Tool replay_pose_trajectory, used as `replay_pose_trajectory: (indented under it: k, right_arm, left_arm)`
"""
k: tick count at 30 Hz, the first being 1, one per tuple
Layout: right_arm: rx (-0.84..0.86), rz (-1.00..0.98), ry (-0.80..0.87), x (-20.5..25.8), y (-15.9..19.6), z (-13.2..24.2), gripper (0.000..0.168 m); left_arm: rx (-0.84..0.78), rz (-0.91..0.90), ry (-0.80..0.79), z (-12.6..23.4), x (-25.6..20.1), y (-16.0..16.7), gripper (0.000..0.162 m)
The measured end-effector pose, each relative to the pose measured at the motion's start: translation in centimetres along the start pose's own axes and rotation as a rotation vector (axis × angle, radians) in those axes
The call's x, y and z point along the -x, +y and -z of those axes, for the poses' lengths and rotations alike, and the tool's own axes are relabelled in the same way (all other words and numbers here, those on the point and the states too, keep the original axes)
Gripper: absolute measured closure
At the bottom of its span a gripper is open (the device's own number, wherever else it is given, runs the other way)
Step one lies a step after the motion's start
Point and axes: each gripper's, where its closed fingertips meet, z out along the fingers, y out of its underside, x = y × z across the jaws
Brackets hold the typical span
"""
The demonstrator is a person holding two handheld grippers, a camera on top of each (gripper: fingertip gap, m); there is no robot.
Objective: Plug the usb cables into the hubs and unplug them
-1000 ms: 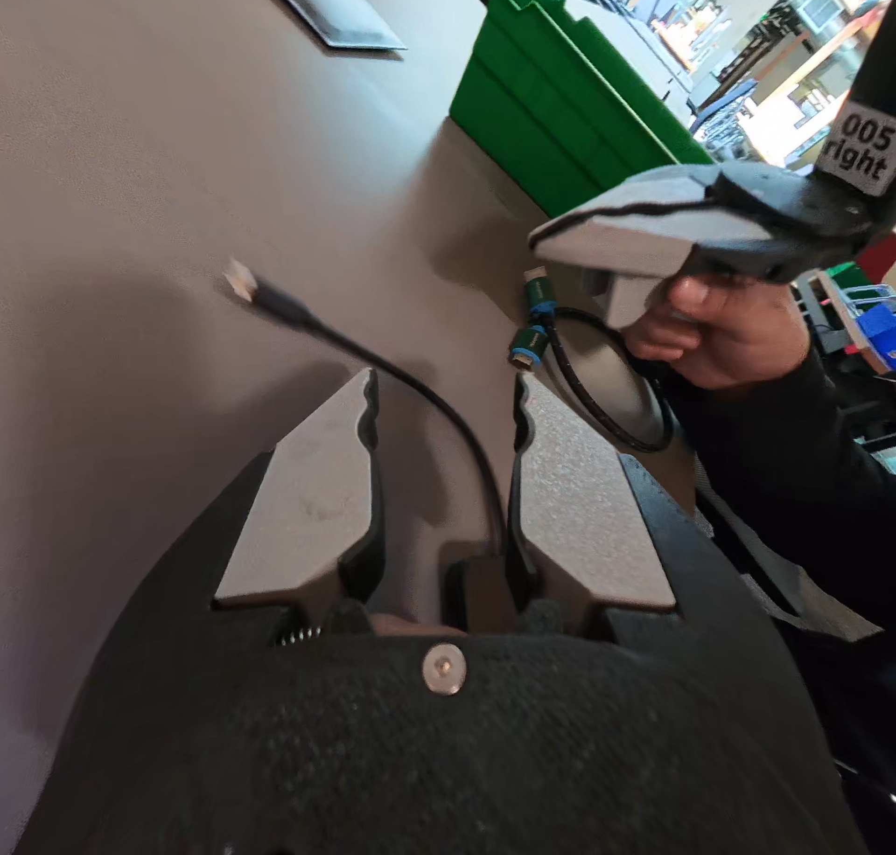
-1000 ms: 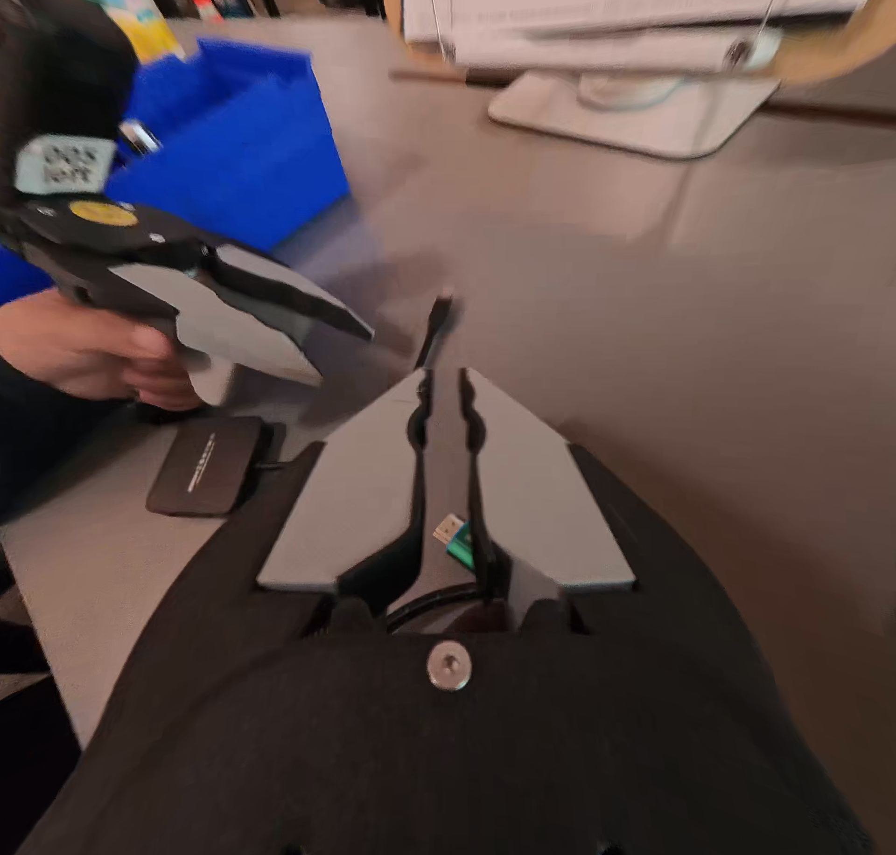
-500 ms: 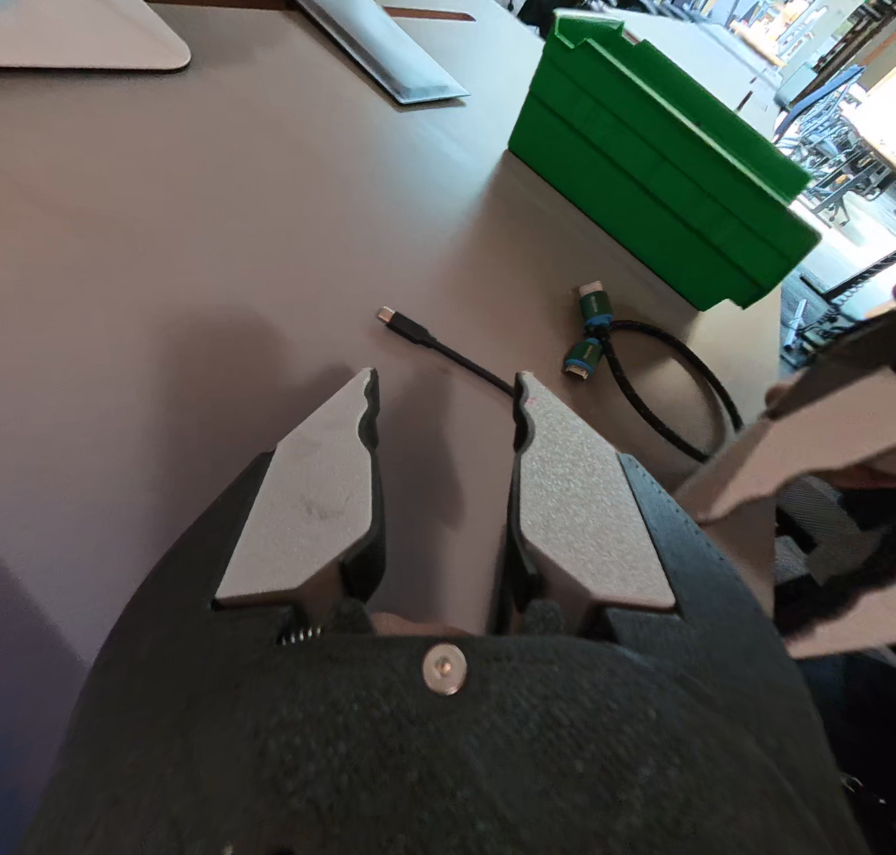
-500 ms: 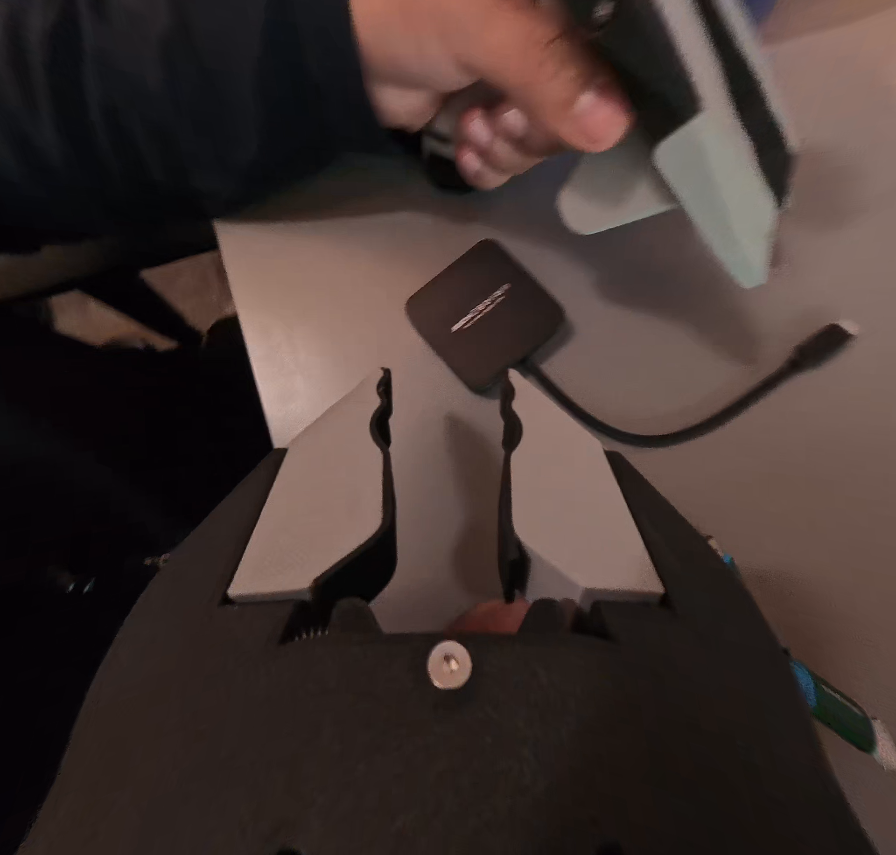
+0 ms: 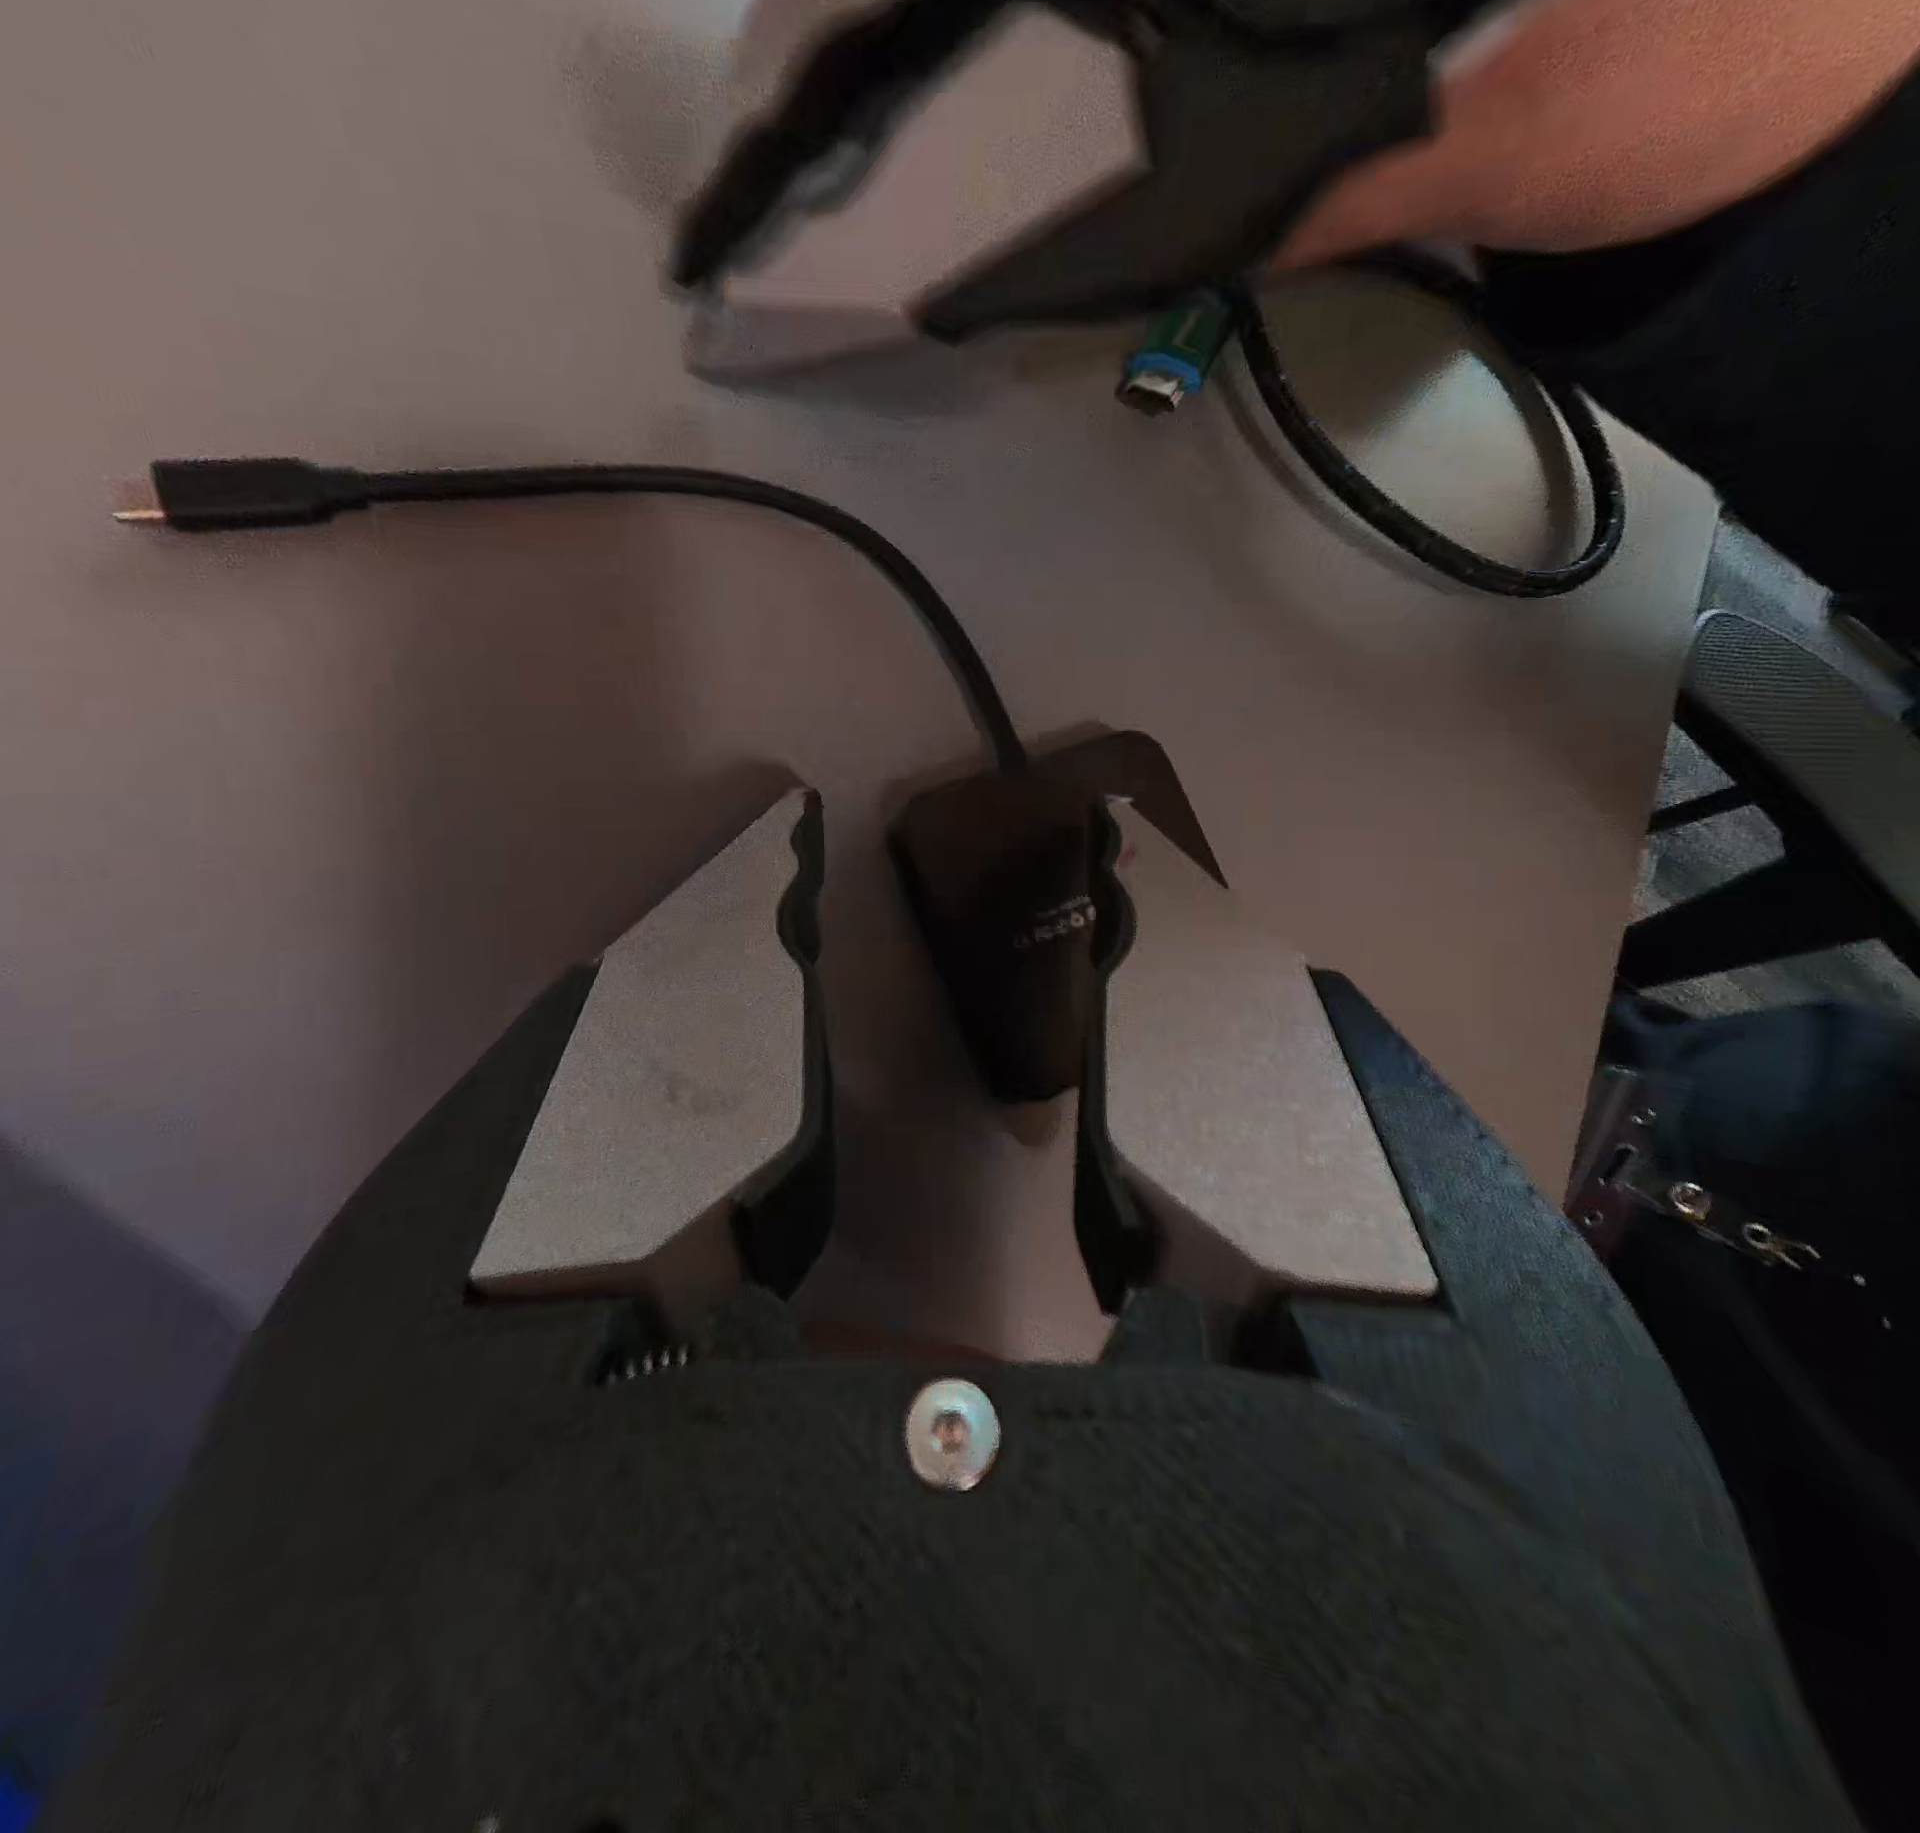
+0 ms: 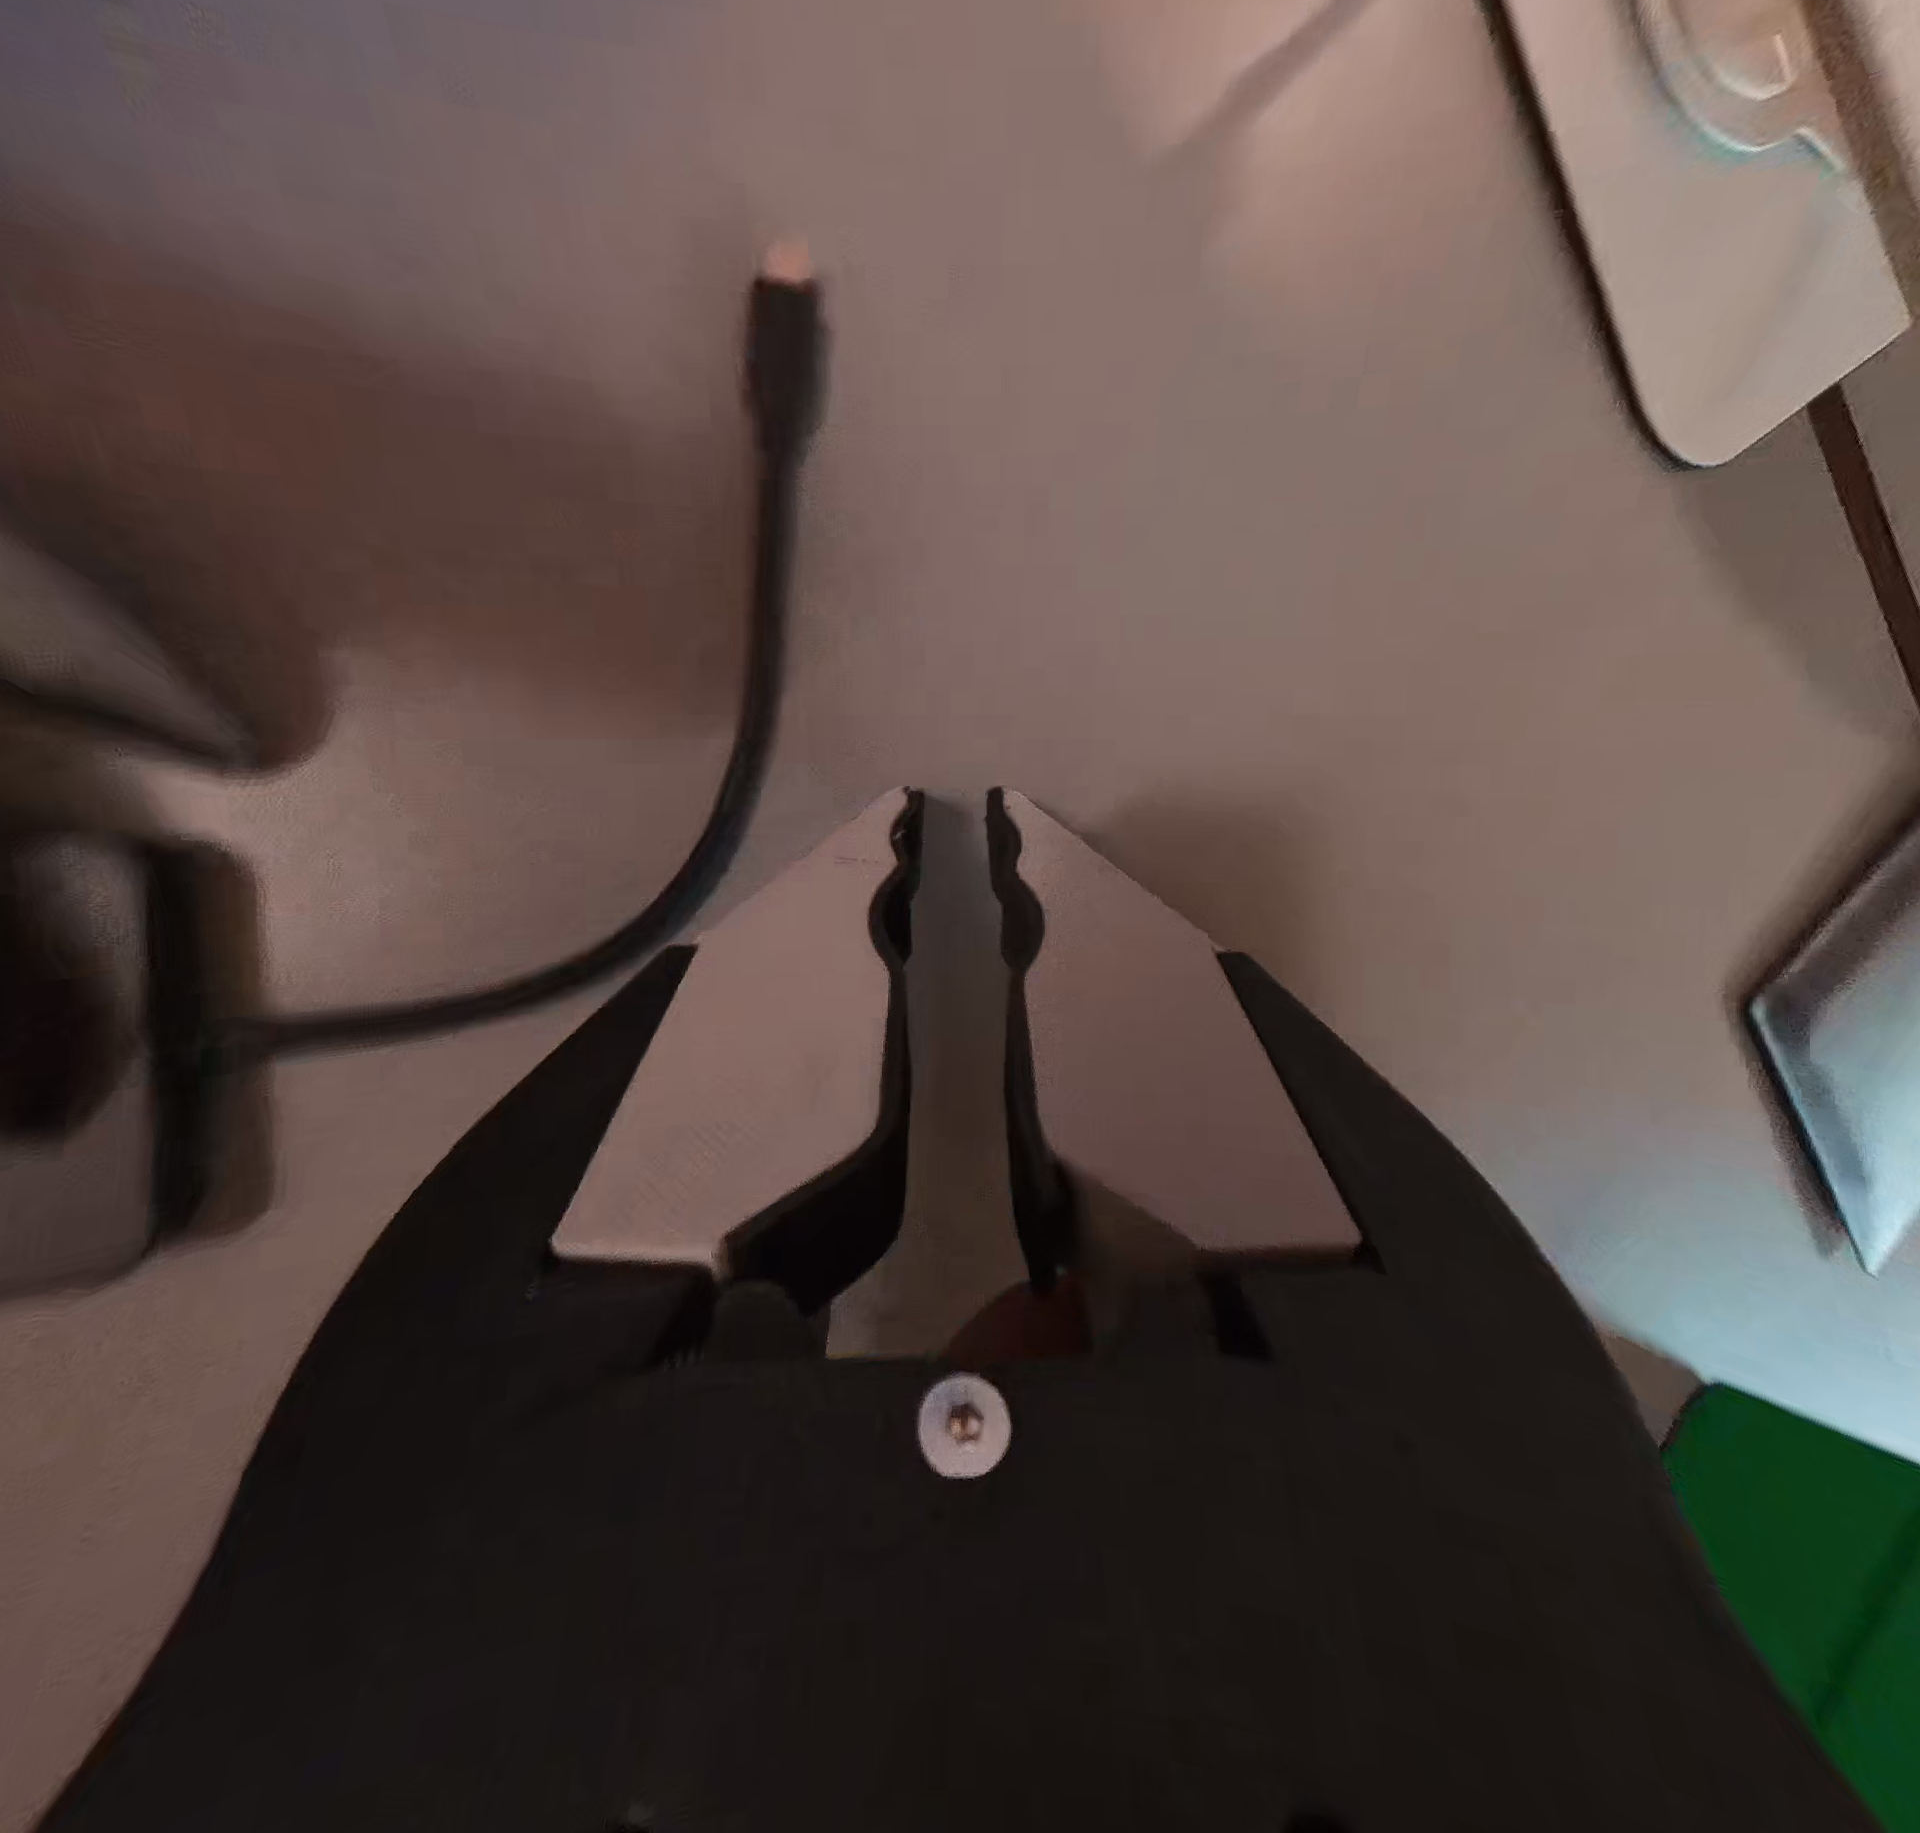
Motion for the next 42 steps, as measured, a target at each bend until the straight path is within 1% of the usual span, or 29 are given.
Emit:
replay_pose_trajectory:
  k: [2, 3, 4, 5, 6, 8, 10, 12, 13, 15, 16, 17, 18, 19, 20, 22, 25, 26, 27, 28, 30, 32, 33, 35, 36, 37, 42]
  right_arm:
    - [-0.005, -0.063, -0.01, -0.9, -0.8, -0.9, 0.158]
    - [-0.002, -0.109, -0.024, -1.1, -0.9, -0.6, 0.155]
    - [-0.018, -0.155, -0.05, -0.8, -1.1, 0.3, 0.151]
    - [-0.056, -0.183, -0.095, 0.1, -1.3, 1.6, 0.146]
    - [-0.094, -0.185, -0.15, 1.4, -1.2, 3.0, 0.143]
    - [-0.112, -0.14, -0.229, 4.1, 0.6, 5.7, 0.141]
    - [-0.082, -0.098, -0.271, 6.4, 3.4, 7.4, 0.141]
    - [-0.057, -0.069, -0.324, 8.9, 5.7, 8.5, 0.136]
    - [-0.058, -0.062, -0.341, 10.0, 6.3, 8.8, 0.131]
    - [-0.071, -0.029, -0.344, 11.5, 6.7, 8.9, 0.121]
    - [-0.082, -0.004, -0.325, 12.0, 6.7, 8.7, 0.116]
    - [-0.103, 0.011, -0.303, 12.2, 6.4, 8.6, 0.113]
    - [-0.13, 0.017, -0.293, 12.5, 6.0, 8.6, 0.107]
    - [-0.147, 0.022, -0.292, 12.7, 5.6, 8.6, 0.096]
    - [-0.156, 0.034, -0.29, 13.0, 5.5, 8.5, 0.091]
    - [-0.174, 0.074, -0.281, 13.3, 5.1, 8.4, 0.088]
    - [-0.206, 0.156, -0.259, 13.0, 4.5, 8.3, 0.076]
    - [-0.209, 0.184, -0.266, 12.8, 4.4, 8.2, 0.076]
    - [-0.203, 0.207, -0.295, 12.7, 4.5, 8.1, 0.086]
    - [-0.189, 0.225, -0.35, 12.9, 4.9, 8.2, 0.101]
    - [-0.18, 0.228, -0.453, 13.1, 5.4, 8.2, 0.101]
    - [-0.195, 0.204, -0.534, 12.9, 5.5, 7.9, 0.097]
    - [-0.212, 0.199, -0.542, 12.5, 5.2, 7.6, 0.09]
    - [-0.225, 0.214, -0.544, 12.1, 4.9, 7.1, 0.089]
    - [-0.223, 0.227, -0.549, 12.1, 4.8, 7.1, 0.092]
    - [-0.221, 0.247, -0.556, 12.2, 4.6, 7.1, 0.104]
    - [-0.226, 0.316, -0.551, 12.5, 4.2, 7.1, 0.105]
  left_arm:
    - [-0.026, 0.03, 0.035, -0.3, -1.0, 0.0, 0.112]
    - [-0.031, 0.049, 0.064, -0.4, -1.7, 0.0, 0.107]
    - [-0.037, 0.061, 0.08, -0.2, -2.1, 0.1, 0.1]
    - [-0.035, 0.062, 0.089, 0.2, -2.5, 0.3, 0.1]
    - [-0.031, 0.051, 0.082, 0.7, -2.6, 0.7, 0.103]
    - [-0.028, 0.032, 0.019, 1.8, -2.2, 1.4, 0.106]
    - [-0.013, 0.009, -0.028, 2.8, -2.1, 2.4, 0.106]
    - [0.007, 0.003, 0.023, 2.9, -3.4, 3.4, 0.106]
    - [0.016, 0.005, 0.046, 2.6, -3.9, 3.7, 0.107]
    - [-0.009, 0.014, 0.064, 2.2, -4.2, 3.3, 0.104]
    - [-0.008, 0.032, 0.102, 2.0, -4.9, 3.1, 0.102]
    - [-0.007, 0.05, 0.164, 1.8, -5.9, 2.9, 0.097]
    - [-0.008, 0.06, 0.241, 1.7, -7.2, 2.8, 0.095]
    - [-0.009, 0.067, 0.304, 1.7, -8.2, 2.8, 0.097]
    - [-0.012, 0.077, 0.335, 1.7, -8.7, 2.7, 0.098]
    - [-0.023, 0.099, 0.318, 1.7, -8.2, 2.5, 0.101]
    - [-0.017, 0.112, 0.287, 1.5, -7.3, 2.4, 0.102]
    - [-0.006, 0.111, 0.283, 1.4, -7.1, 2.4, 0.102]
    - [0.004, 0.108, 0.276, 1.3, -6.9, 2.5, 0.102]
    - [0.006, 0.107, 0.269, 1.3, -6.6, 2.5, 0.103]
    - [-0.005, 0.115, 0.254, 1.3, -6.1, 2.2, 0.101]
    - [-0.021, 0.142, 0.255, 1.3, -5.6, 1.9, 0.101]
    - [-0.024, 0.158, 0.259, 1.3, -5.5, 1.8, 0.102]
    - [-0.026, 0.156, 0.246, 1.2, -5.2, 1.6, 0.102]
    - [-0.025, 0.156, 0.249, 1.2, -5.2, 1.6, 0.102]
    - [-0.027, 0.159, 0.244, 1.1, -5.1, 1.6, 0.102]
    - [-0.031, 0.158, 0.227, 1.1, -4.7, 1.4, 0.101]
